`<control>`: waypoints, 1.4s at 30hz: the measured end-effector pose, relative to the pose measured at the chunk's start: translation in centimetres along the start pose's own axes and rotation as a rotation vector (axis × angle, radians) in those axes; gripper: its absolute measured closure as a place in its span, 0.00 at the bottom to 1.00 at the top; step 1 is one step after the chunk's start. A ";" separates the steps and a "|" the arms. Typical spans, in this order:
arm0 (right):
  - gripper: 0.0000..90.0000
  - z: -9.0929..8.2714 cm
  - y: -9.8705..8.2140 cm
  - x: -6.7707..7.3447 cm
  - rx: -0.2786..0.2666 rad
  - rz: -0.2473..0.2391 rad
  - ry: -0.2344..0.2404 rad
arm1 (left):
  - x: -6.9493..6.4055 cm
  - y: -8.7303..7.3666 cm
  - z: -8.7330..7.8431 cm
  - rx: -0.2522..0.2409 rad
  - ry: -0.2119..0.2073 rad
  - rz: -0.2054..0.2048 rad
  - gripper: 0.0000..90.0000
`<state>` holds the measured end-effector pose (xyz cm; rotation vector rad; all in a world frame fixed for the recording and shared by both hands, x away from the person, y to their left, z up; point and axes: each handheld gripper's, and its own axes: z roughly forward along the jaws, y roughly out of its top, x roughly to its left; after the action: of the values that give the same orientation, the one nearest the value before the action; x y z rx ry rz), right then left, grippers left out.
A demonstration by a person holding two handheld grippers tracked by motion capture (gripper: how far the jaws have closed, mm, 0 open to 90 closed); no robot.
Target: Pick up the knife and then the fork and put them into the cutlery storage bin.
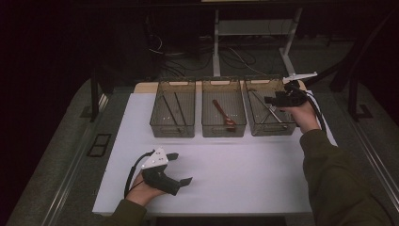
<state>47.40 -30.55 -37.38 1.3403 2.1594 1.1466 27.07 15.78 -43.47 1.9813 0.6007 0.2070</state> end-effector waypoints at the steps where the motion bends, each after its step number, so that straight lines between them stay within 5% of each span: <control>1: 0.37 -0.3 -0.1 0.0 -0.009 0.000 0.006 | 0.0 0.0 0.0 0.001 0.001 0.000 0.00; 10: 0.22 -2.0 -1.4 0.8 -0.064 -0.008 -0.011 | -0.1 0.1 0.0 -0.001 0.008 -0.004 0.00; 19: 0.19 -3.8 -3.0 2.8 -0.102 -0.046 0.006 | -0.1 0.0 -0.3 -0.009 0.003 -0.002 0.00; 32: 0.19 -6.2 -5.9 5.6 -0.143 -0.110 0.081 | -0.1 0.0 -0.5 -0.013 0.006 -0.007 0.00; 42: 0.19 -7.5 -7.9 6.9 -0.178 -0.104 0.142 | -0.1 -0.1 -0.5 -0.015 0.008 -0.009 0.00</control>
<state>34.53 -29.76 -38.23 1.0881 2.1368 1.3924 26.78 16.21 -43.28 1.9642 0.6110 0.2134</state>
